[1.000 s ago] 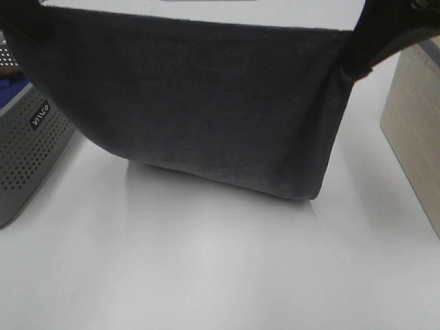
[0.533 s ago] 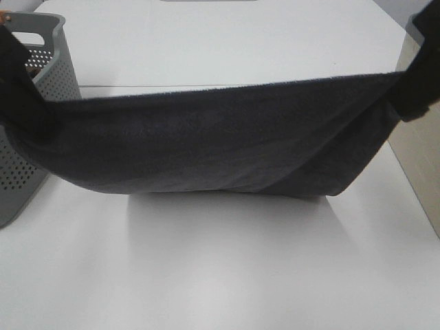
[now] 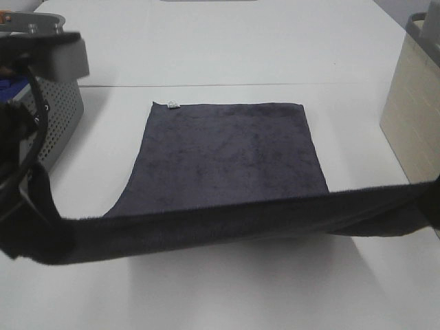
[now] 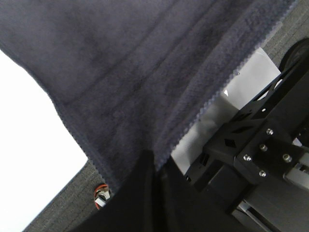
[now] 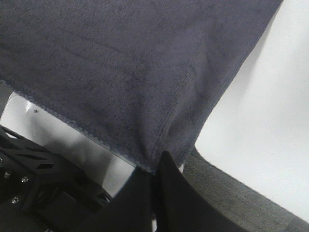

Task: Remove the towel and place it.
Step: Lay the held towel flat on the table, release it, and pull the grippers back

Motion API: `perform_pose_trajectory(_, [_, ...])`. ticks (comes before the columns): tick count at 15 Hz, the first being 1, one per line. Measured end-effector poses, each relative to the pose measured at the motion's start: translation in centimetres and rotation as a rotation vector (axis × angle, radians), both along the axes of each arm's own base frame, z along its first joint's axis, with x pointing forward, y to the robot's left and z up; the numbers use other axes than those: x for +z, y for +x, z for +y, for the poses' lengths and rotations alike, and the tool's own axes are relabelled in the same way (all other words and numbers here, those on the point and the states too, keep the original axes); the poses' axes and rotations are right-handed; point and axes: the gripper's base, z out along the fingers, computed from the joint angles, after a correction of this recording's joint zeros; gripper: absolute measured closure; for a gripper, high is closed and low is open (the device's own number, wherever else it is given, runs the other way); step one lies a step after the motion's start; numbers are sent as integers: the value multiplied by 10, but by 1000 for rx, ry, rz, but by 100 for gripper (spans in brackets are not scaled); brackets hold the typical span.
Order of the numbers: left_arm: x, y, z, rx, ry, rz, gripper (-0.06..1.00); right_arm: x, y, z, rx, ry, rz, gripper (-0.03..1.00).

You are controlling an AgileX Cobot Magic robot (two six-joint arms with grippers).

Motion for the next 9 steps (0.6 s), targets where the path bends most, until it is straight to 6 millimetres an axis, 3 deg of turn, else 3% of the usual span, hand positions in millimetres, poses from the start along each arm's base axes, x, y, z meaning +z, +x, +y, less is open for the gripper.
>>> perform_pose_trajectory(5, [-38, -18, -3, 1, 15, 155, 94, -35, -20, -3, -7, -1, 127, 96])
perform_pose_trajectory(9, [-69, -22, -23, -81, 104, 258, 94, -57, -30, -8, -5, -35, 203, 96])
